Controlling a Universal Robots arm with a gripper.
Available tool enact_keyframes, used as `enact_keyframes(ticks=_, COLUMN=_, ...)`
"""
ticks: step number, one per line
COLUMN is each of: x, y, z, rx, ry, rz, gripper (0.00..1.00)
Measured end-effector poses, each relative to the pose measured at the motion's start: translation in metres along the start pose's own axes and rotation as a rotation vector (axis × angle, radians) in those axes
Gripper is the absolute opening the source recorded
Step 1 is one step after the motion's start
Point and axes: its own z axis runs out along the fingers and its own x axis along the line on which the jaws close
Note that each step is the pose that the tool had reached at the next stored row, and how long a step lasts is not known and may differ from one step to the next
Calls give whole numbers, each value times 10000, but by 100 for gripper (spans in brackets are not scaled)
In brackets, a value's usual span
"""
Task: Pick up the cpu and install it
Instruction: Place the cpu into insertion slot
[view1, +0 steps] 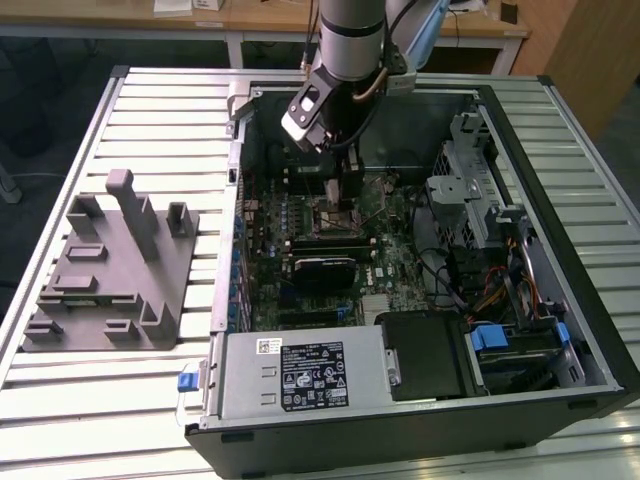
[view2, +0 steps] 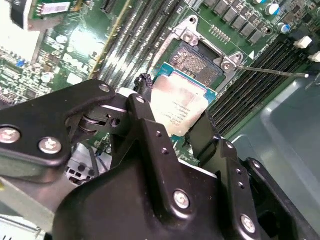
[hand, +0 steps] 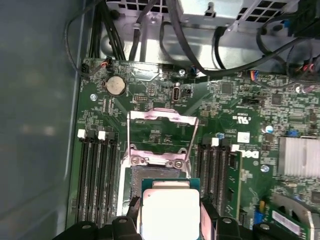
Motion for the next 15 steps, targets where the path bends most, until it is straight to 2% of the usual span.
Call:
enact_keyframes(ticks=7, x=31, y=-2, z=99, rx=5, ry=-8, rz=210, gripper=54)
enact_keyframes(ticks=15, x=37, y=-10, z=199, rx=5, ry=-8, rz=216, gripper=54)
